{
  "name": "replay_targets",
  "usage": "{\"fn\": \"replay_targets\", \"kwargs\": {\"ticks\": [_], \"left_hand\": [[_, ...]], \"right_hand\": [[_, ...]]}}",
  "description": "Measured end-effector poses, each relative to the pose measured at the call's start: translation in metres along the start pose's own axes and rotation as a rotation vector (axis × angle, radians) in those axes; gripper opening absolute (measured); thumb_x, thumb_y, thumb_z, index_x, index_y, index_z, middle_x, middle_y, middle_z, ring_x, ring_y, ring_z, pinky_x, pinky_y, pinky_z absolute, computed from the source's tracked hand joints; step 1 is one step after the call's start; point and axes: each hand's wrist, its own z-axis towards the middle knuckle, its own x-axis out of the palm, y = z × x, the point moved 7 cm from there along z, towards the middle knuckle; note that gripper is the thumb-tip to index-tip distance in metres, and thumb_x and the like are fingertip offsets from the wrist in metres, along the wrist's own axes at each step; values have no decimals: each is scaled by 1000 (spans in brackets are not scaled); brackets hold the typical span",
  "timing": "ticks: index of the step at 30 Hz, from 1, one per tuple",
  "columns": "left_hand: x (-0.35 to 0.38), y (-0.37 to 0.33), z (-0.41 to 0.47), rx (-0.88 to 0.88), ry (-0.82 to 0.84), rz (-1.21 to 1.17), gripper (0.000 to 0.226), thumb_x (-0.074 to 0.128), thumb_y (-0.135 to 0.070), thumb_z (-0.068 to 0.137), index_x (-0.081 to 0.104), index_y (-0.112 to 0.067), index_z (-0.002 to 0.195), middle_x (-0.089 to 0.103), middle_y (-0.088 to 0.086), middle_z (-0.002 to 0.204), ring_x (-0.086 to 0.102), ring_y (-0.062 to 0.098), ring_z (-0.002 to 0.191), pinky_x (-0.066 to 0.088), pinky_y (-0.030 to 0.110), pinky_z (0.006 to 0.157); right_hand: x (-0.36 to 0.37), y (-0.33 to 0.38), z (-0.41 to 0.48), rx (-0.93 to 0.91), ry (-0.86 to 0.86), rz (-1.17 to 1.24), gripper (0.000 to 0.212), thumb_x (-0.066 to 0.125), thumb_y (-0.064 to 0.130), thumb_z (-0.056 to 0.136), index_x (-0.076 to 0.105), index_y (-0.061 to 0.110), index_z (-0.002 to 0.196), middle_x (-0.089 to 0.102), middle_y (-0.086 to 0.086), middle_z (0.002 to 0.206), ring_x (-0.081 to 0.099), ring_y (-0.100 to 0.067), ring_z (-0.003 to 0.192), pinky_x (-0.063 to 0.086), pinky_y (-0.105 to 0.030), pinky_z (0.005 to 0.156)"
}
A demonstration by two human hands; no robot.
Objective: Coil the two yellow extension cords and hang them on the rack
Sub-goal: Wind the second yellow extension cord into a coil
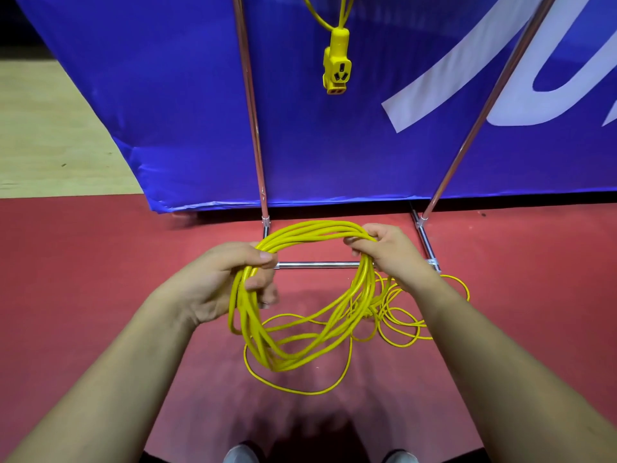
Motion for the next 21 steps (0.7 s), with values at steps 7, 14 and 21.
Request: {"fn": "replay_targets", "kwargs": {"ticks": [7,14,21], "left_hand": [[7,-20,-2,221,-39,-143,22,66,-23,78,53,-6,85,42,-7,40,40,8,29,38,20,40],[-19,-49,-15,397,-151,-127,15,44,-22,91,50,-9,90,38,-8,40,40,7,35,36,20,45],[-37,-38,-10,315,-401,8,25,49,-25,90,59,-4,96,47,1,51,60,18,53,50,24,50]], "right_hand": [[8,-13,-6,-8,46,-26,11,73,17,85,69,6,87,52,12,50,38,0,40,28,-13,42],[-13,-118,-12,364,157,-245,13,72,11,84,68,3,75,67,-14,72,58,-23,69,49,-39,68],[21,-80,-13,309,83,-89,29,57,41,95,50,14,86,38,2,53,38,-14,44,38,-26,49]]}}
